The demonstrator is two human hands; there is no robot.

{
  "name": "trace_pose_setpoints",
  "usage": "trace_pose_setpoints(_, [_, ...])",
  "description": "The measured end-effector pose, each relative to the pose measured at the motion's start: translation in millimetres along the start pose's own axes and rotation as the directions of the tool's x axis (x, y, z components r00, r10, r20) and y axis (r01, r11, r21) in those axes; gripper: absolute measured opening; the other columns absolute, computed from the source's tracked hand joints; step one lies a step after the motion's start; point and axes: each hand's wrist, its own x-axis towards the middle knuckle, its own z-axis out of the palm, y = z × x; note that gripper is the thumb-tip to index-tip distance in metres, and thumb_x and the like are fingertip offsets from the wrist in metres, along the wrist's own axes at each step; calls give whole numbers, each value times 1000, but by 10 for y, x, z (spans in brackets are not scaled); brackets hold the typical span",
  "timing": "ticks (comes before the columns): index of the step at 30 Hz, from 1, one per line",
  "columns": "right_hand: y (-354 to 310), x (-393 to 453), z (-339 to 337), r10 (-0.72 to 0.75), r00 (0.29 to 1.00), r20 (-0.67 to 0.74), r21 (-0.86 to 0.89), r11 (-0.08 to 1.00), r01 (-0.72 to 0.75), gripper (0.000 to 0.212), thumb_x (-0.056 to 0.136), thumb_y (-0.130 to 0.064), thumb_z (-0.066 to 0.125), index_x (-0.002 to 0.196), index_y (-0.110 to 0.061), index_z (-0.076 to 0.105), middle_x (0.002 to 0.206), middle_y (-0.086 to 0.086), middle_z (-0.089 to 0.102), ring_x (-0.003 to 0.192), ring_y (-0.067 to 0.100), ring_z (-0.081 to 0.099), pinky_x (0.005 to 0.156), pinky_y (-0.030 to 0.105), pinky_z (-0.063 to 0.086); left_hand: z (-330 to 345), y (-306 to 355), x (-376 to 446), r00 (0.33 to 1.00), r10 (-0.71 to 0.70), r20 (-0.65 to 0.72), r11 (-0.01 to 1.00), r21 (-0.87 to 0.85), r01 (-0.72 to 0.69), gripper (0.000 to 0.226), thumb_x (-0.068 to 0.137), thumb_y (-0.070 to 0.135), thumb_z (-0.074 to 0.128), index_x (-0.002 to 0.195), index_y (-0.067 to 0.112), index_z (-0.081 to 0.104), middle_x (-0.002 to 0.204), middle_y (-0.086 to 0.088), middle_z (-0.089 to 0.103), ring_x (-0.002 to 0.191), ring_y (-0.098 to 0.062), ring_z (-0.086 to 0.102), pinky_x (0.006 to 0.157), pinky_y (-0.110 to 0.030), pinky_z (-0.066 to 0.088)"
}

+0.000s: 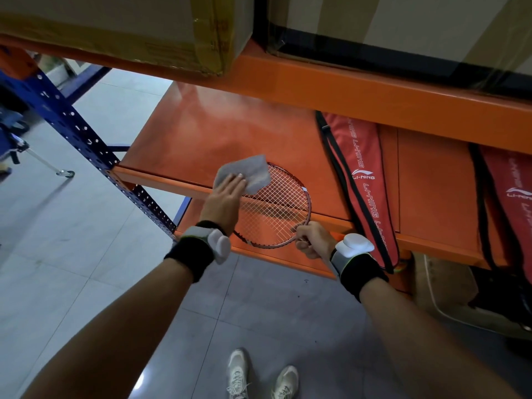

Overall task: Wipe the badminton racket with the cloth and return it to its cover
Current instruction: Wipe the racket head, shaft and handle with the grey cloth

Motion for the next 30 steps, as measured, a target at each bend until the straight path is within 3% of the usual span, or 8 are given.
trace_pose_setpoints(11, [-68,127,-10,49,995,-82,257,966,-27,18,74,-12,40,57,-17,42,50,-1,34,34,8,20,35,12,16,342,853,-609,966,246,-73,948,-191,-256,62,85,-10,47,144,6,42,152,-7,40,145,-22,30,117,-38,33])
trace_pose_setpoints(14, [-72,137,-25,60,995,-82,258,966,-37,34,87,-36,44,57,-20,43,48,-4,35,35,9,22,35,15,18,347,846,-663,974,151,-171,962,-200,-184,58,85,-12,48,140,6,48,148,-7,47,142,-22,36,114,-37,37])
trace_pose_setpoints(16, [-85,159,-1,44,986,-161,248,969,-3,45,95,-47,40,60,-19,47,45,-5,38,34,9,26,35,15,20,372,849,-688,970,-122,-213,936,-350,41,53,90,-10,46,139,11,51,146,-3,49,140,-17,40,111,-28,36])
trace_pose_setpoints(20, [-130,199,68,-10,957,-289,250,964,86,42,102,-44,34,81,-14,54,50,-1,39,35,9,29,37,15,22,390,954,-636,654,-742,151,343,-753,562,29,101,25,41,116,15,64,104,-5,70,104,-27,65,79,-32,49])
trace_pose_setpoints(24, [-117,242,141,-72,923,-378,75,991,108,55,100,-50,34,106,-1,58,75,13,53,56,21,50,51,26,35,360,1063,-455,498,-681,537,-156,-771,617,26,98,14,45,108,4,66,107,-22,68,105,-39,63,93,-47,52])
trace_pose_setpoints(27, [-47,240,209,-187,832,-523,-139,981,133,57,101,-46,36,115,4,60,109,22,62,100,34,59,79,34,40,169,1122,-361,583,-494,645,-474,-762,442,28,88,-9,35,84,-4,62,82,-25,65,84,-36,63,79,-42,57])
trace_pose_setpoints(29, [-6,206,241,-263,795,-546,-184,964,192,50,102,-40,39,97,5,60,98,20,61,93,33,56,76,31,34,-23,1137,-331,718,-315,621,-503,-750,429,33,77,-14,31,68,-8,62,68,-26,63,68,-36,60,67,-36,57])
trace_pose_setpoints(30, [4,181,250,-288,784,-550,-206,956,207,45,102,-37,40,86,1,56,89,17,57,85,30,53,72,30,32,-75,1142,-317,705,-293,646,-508,-730,458,34,78,-15,29,73,-9,62,76,-27,64,70,-37,60,67,-35,57])
